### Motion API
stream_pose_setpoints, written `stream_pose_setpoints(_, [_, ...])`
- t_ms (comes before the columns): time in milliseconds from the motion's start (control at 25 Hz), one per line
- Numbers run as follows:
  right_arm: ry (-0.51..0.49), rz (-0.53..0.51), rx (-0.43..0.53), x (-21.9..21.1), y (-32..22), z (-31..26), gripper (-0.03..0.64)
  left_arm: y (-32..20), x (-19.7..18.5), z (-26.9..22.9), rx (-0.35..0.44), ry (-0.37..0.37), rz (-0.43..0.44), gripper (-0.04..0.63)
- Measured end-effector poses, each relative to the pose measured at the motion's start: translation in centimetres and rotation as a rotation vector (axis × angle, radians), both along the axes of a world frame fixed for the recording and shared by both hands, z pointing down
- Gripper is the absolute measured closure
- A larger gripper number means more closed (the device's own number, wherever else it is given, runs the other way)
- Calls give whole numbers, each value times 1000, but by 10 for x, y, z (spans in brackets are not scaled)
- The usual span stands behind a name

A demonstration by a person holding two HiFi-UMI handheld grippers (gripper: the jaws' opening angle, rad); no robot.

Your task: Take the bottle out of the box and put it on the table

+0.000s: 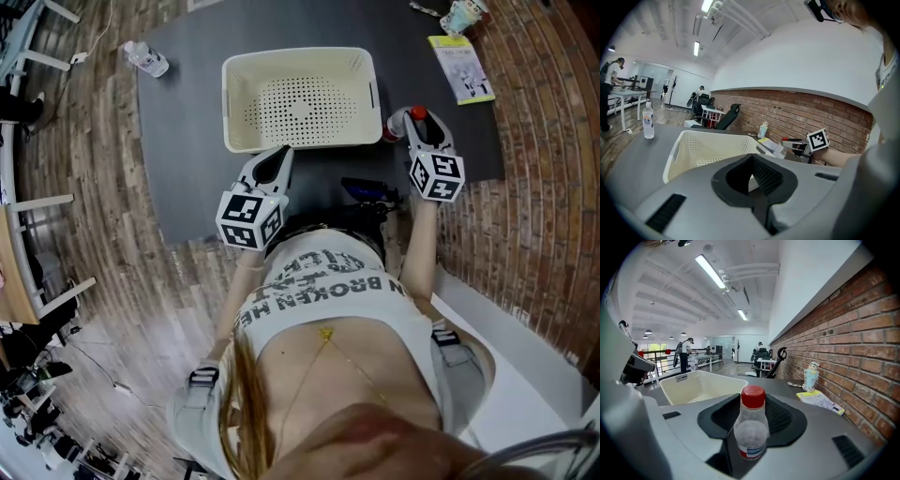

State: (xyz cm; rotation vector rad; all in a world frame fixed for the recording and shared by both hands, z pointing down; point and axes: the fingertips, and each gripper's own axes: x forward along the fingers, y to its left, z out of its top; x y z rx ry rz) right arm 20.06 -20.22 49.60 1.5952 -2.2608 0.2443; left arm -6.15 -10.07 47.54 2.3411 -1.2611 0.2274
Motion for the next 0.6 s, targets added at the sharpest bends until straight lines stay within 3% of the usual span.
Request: stream_pose_setpoints(600, [-36, 16, -15, 2, 4, -3, 402, -1, -7, 2, -3, -1, -20, 595])
